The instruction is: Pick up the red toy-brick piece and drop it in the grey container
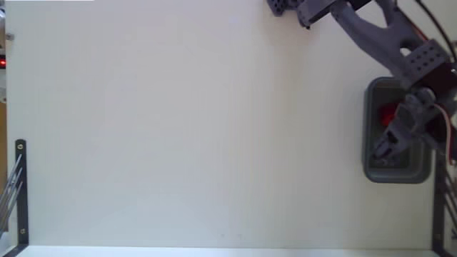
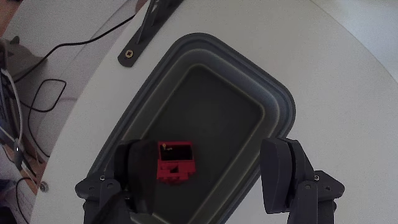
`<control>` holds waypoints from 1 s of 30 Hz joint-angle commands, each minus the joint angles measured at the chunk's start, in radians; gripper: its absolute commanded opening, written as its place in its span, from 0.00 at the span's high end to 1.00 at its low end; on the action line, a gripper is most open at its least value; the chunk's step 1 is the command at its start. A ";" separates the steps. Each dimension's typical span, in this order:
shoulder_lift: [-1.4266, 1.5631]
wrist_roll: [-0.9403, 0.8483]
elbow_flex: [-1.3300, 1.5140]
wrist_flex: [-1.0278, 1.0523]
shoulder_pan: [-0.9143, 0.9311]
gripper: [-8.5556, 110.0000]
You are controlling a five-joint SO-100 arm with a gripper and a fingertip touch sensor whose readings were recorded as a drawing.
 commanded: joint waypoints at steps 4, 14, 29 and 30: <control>0.020 0.005 -0.039 0.015 -0.016 0.00; 0.035 0.005 -0.024 0.015 -0.005 0.00; 0.150 0.005 0.090 0.015 0.083 0.00; 0.158 0.005 0.098 0.015 0.089 0.00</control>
